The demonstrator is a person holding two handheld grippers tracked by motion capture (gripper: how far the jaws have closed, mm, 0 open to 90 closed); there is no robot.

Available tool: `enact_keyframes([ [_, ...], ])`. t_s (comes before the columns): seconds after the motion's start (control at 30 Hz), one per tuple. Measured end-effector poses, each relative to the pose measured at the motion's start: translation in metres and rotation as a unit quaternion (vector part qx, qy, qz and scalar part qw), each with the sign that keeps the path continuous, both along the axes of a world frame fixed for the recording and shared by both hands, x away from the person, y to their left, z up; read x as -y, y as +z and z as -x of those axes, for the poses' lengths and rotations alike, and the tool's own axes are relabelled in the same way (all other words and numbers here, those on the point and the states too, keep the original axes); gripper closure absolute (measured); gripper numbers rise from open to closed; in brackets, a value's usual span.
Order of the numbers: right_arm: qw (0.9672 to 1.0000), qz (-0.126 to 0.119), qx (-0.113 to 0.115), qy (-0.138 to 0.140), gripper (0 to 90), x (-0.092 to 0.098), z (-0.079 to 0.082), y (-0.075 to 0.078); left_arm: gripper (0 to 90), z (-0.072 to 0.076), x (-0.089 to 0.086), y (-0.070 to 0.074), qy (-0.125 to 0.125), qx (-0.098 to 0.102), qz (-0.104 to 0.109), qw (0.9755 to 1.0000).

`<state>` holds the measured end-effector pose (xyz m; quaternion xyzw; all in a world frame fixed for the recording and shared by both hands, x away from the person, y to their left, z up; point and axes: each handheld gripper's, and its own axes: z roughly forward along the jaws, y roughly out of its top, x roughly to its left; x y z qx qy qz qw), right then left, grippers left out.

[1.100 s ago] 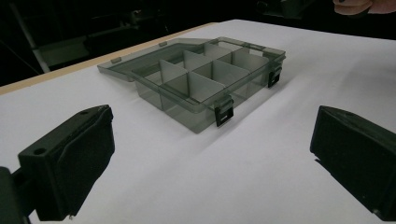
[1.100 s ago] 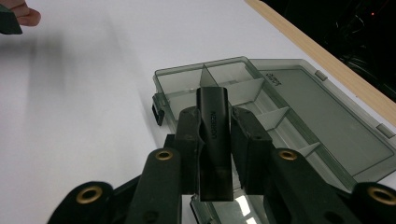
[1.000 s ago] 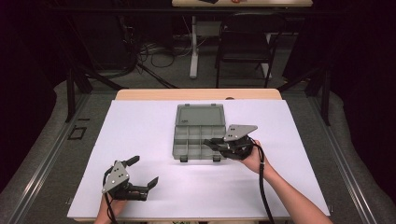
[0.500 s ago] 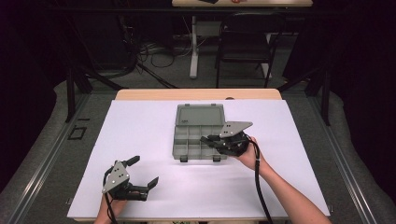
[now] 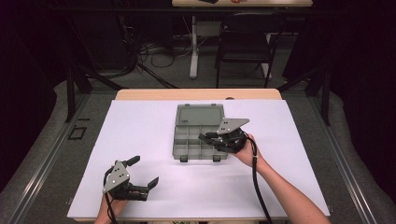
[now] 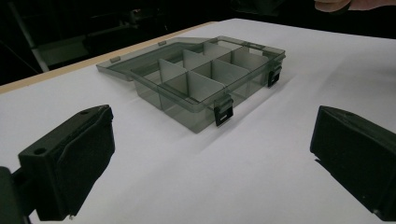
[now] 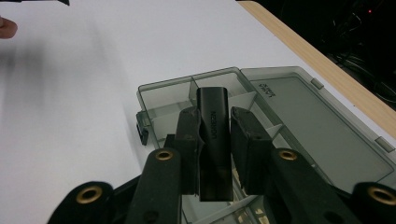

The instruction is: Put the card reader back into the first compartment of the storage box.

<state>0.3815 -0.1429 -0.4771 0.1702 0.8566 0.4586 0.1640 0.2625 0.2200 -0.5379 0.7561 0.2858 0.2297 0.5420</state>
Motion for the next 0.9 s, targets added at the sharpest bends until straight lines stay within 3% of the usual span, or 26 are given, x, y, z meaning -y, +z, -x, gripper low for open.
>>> enact_keyframes([
  [0.9, 0.9999, 0.010, -0.003, -0.004, 73.8, -0.020, -0.017, -0.001, 0.2, 0.000, 0.000, 0.000, 0.000, 0.000, 0.000, 1.0000],
])
